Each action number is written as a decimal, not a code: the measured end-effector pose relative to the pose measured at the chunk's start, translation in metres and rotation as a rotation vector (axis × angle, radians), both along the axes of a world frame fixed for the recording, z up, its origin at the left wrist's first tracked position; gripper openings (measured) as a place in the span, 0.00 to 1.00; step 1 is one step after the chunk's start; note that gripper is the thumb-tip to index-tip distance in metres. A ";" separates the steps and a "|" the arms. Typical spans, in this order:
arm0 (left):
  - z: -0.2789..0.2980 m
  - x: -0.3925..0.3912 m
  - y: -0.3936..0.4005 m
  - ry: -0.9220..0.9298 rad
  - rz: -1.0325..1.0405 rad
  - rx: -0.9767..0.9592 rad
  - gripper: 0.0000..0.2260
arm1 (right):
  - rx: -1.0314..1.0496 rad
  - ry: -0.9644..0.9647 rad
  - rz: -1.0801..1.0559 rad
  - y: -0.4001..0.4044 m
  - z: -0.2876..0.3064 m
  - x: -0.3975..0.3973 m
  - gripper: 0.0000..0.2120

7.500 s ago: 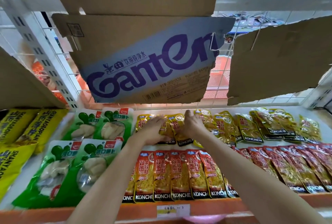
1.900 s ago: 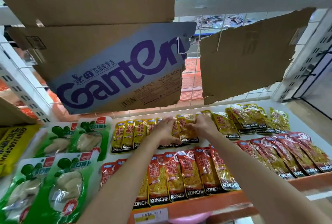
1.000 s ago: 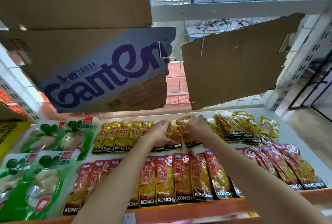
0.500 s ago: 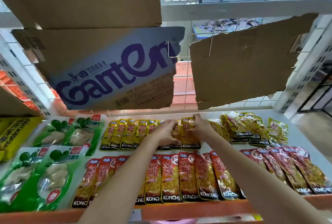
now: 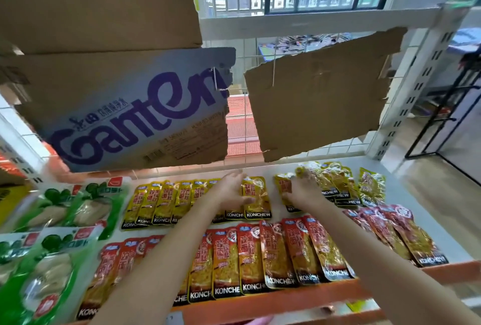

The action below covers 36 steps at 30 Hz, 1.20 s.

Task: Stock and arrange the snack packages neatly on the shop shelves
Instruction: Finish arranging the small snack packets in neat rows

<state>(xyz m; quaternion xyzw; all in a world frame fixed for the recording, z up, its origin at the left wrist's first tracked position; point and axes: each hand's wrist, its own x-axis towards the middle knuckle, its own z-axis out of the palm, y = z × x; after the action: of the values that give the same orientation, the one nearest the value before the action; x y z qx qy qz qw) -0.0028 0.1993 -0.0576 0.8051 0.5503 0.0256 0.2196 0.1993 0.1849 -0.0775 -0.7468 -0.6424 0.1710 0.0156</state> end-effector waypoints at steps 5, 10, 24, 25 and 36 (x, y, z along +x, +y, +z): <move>-0.015 0.018 -0.007 0.059 -0.037 -0.030 0.40 | 0.025 -0.004 0.007 -0.006 -0.002 -0.006 0.27; -0.016 0.020 -0.008 0.024 0.004 -0.038 0.41 | 0.060 0.243 -0.127 -0.005 -0.001 -0.004 0.30; -0.017 0.020 -0.010 -0.009 0.030 -0.045 0.40 | 0.048 0.944 -0.261 0.012 0.025 0.008 0.15; -0.016 0.020 -0.010 -0.002 0.023 -0.044 0.41 | 0.048 0.995 -0.252 0.014 0.025 0.004 0.14; -0.015 0.023 -0.008 0.042 0.050 -0.059 0.42 | 0.137 0.224 -0.080 0.012 0.000 -0.013 0.23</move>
<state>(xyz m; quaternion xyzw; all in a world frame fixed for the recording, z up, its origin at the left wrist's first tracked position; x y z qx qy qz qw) 0.0201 0.1911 -0.0731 0.7846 0.5754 -0.0021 0.2309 0.1866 0.1966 -0.0774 -0.7453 -0.6166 0.2084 0.1447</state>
